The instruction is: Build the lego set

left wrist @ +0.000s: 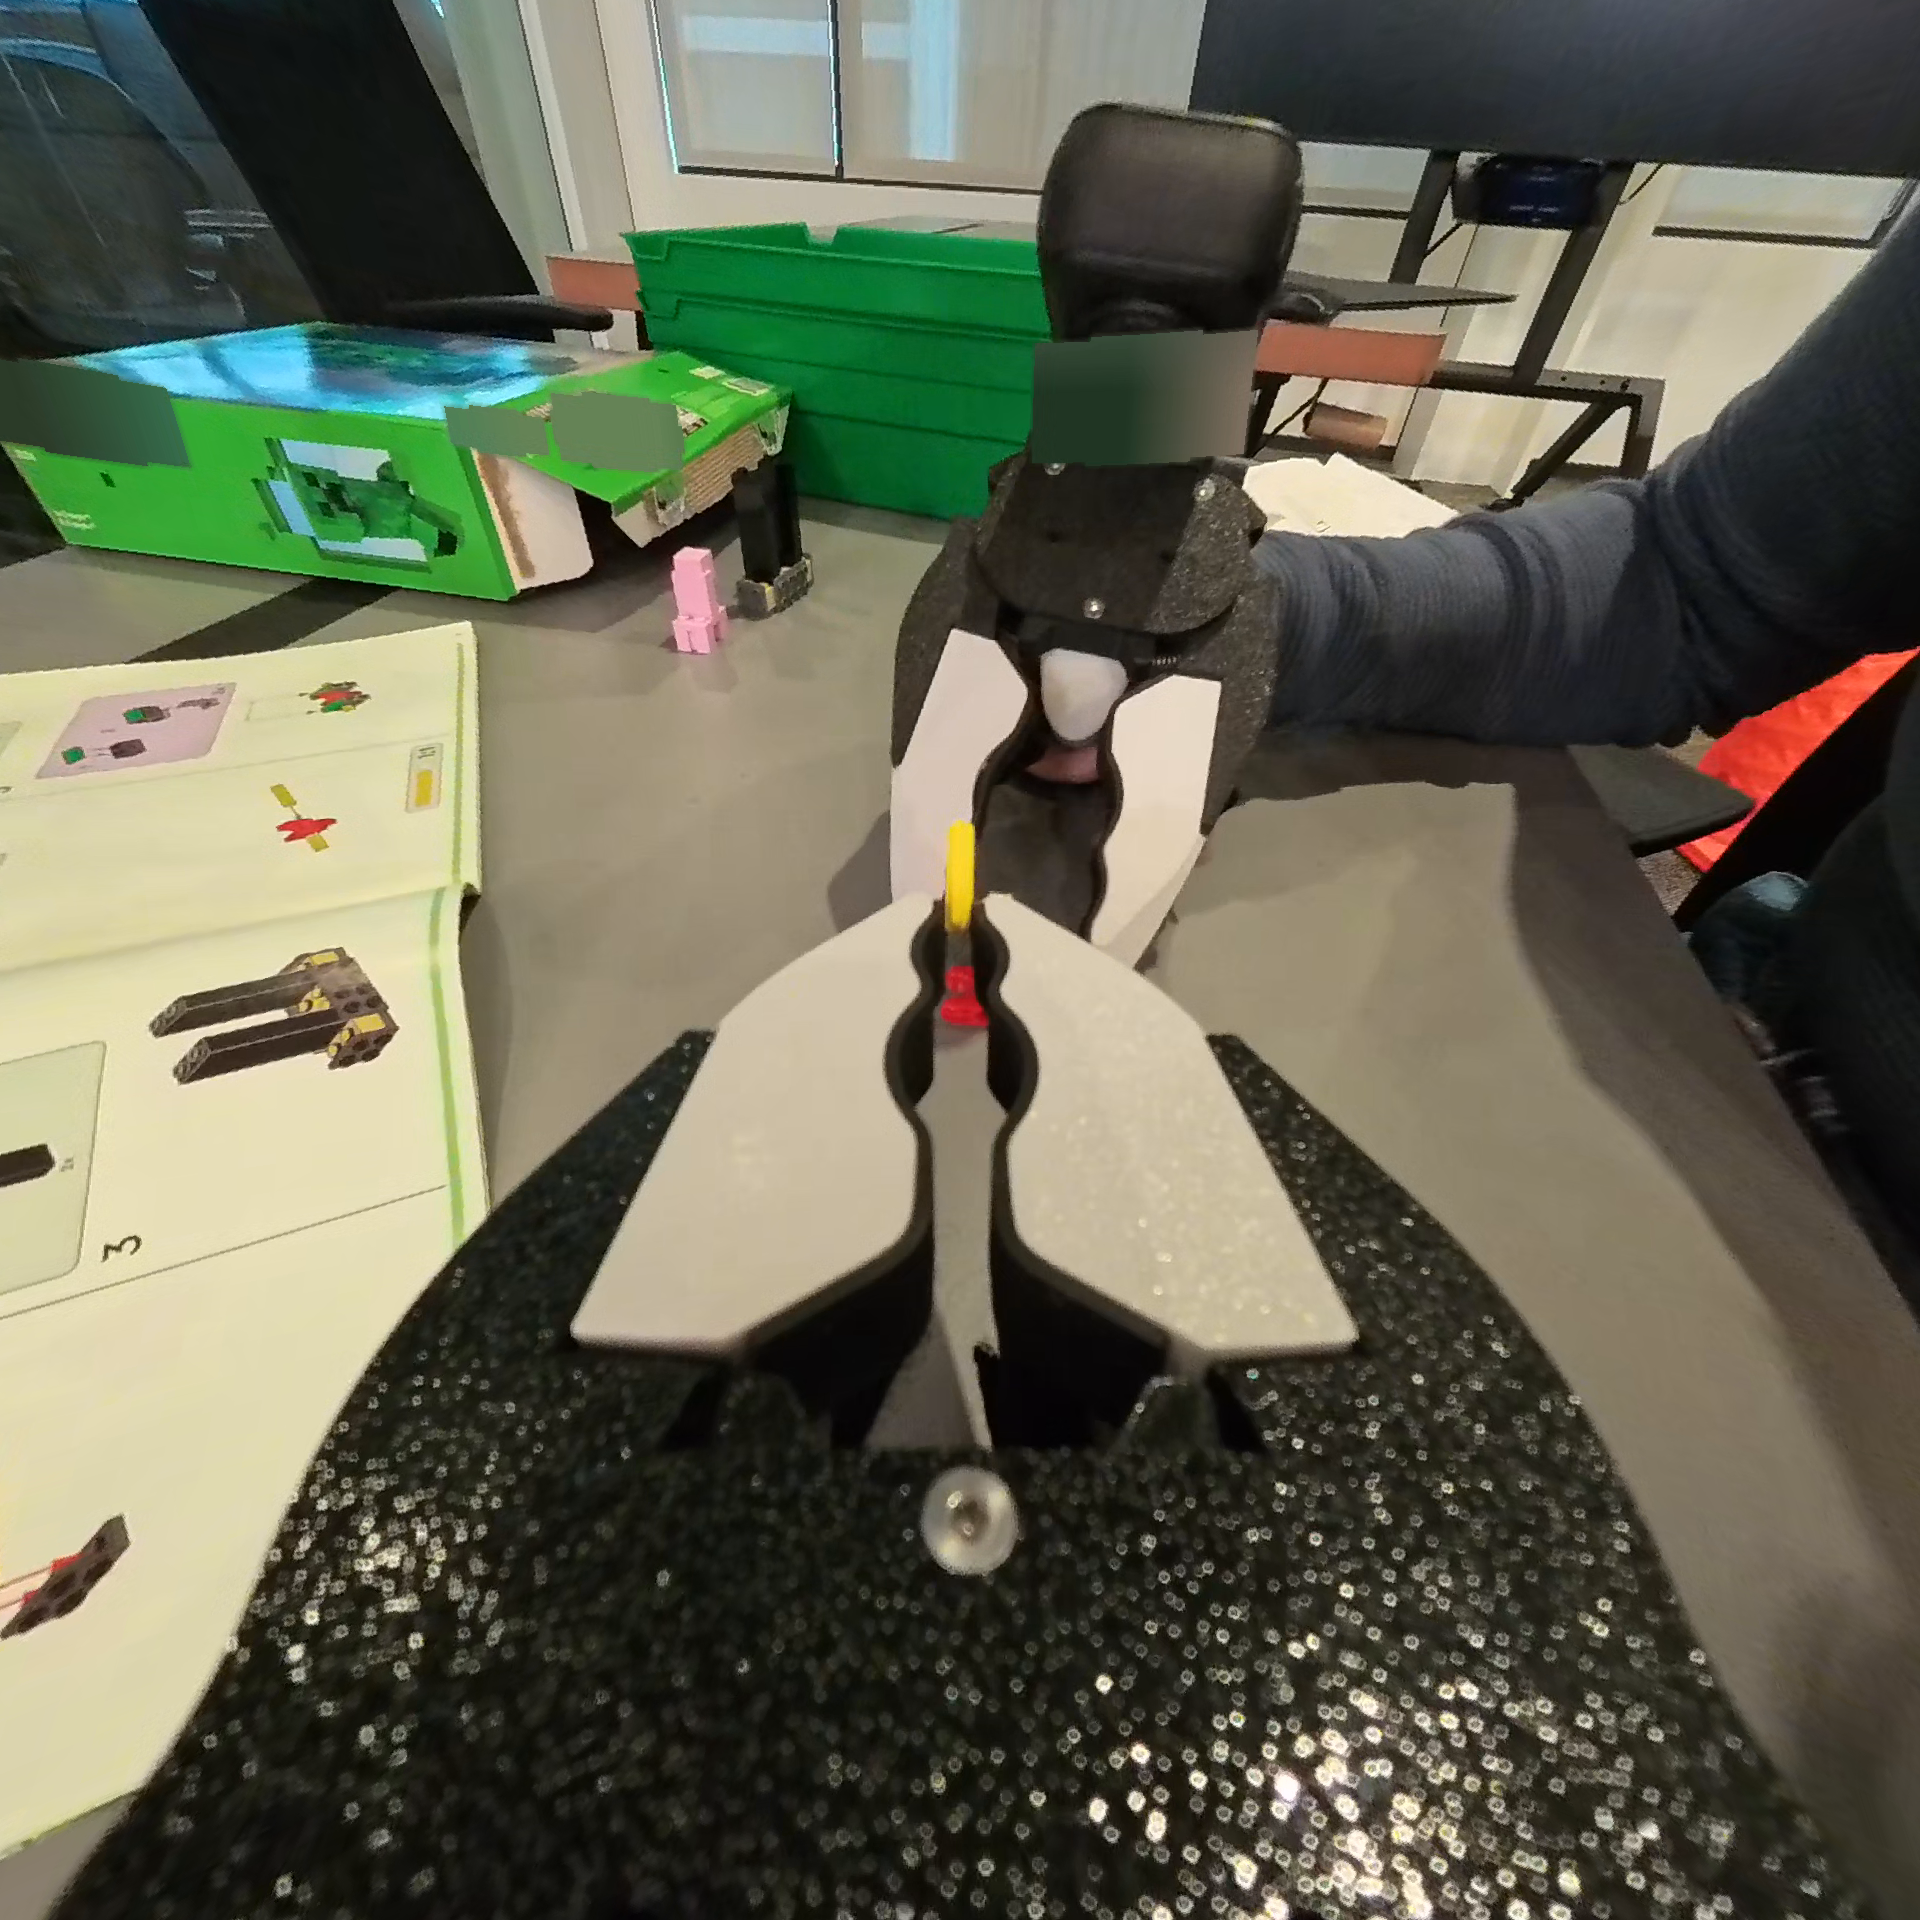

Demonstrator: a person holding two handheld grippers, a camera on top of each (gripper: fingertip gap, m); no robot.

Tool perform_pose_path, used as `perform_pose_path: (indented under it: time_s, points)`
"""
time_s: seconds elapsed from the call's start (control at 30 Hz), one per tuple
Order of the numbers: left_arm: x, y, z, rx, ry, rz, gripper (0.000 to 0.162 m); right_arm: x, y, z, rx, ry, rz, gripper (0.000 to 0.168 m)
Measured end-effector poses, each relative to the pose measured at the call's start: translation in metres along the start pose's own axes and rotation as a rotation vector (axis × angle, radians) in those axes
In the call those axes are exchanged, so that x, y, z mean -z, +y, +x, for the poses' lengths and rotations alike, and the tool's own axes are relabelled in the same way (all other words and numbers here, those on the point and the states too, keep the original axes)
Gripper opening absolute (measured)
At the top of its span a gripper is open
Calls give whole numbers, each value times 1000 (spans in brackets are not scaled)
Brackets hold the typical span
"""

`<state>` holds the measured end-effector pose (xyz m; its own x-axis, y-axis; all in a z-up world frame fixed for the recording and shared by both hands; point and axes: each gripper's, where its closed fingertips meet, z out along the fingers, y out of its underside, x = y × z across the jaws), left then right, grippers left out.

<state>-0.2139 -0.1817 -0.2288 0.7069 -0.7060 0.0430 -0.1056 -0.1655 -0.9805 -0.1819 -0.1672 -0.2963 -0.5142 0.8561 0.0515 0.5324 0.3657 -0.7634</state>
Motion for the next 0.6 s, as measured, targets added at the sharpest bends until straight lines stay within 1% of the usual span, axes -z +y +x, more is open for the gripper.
perform_pose_path:
  time_s: [0.37, 0.6]
  points:
    - [-1, 1, 0, 1, 2, -5, 4, 0, 0, 7, -39, 86, -2, 25]
    - [-1, 1, 0, 0, 2, -8, 4, -1, -1, 4, -41, 67, -4, 16]
